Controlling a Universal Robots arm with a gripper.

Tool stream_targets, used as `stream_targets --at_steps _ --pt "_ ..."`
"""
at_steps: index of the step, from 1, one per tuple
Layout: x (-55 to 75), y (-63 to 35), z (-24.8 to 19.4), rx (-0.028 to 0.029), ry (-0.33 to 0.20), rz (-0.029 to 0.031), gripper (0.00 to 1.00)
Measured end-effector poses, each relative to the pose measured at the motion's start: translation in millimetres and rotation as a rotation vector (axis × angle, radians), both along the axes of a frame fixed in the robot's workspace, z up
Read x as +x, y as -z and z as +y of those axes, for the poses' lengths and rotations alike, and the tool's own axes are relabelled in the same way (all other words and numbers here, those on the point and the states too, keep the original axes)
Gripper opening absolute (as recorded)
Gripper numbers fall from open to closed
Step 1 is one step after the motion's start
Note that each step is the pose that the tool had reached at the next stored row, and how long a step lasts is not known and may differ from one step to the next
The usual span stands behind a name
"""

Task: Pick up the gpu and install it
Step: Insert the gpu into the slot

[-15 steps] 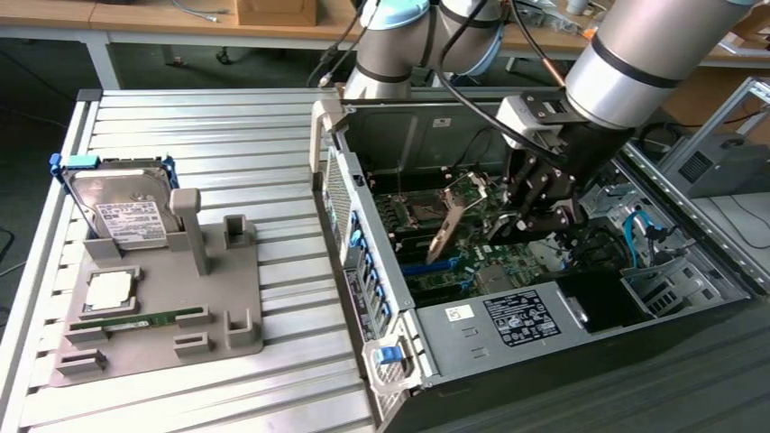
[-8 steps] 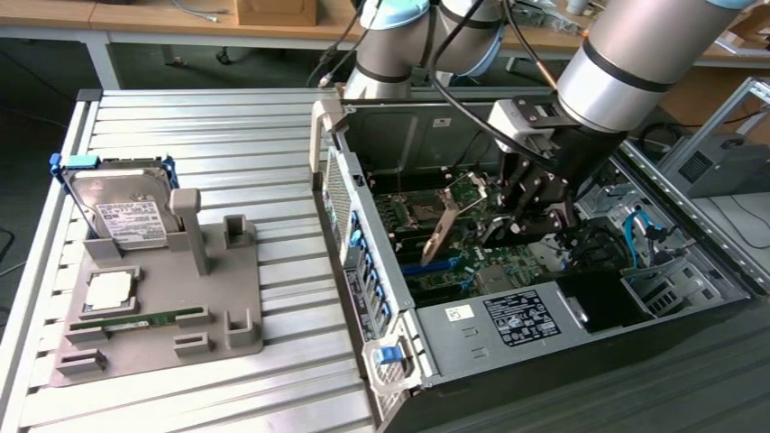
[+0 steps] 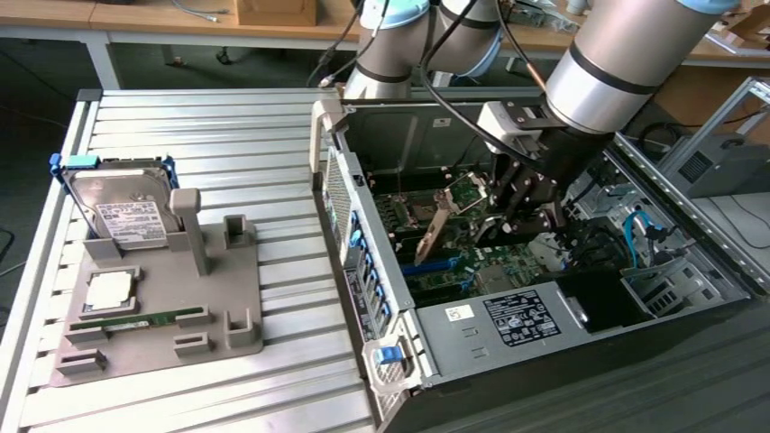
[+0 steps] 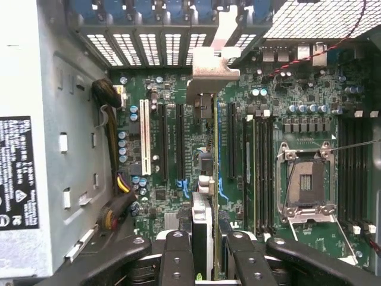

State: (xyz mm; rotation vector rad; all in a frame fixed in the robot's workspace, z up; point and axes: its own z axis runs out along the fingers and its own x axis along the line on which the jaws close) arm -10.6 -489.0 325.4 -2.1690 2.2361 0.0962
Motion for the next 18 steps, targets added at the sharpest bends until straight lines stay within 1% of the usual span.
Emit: stream_targets --at_steps 4,9,14,18 --pt "-3.3 2.8 1.3 0.0000 0.000 0.0000 0.27" --pt "-7.8 6.1 1.4 0.0000 0.000 0.0000 0.27" --pt "-8.6 9.8 1.4 -0.0001 0.000 0.0000 0.27" --pt "-9.2 10.8 1.4 -0.0001 0.000 0.0000 0.27"
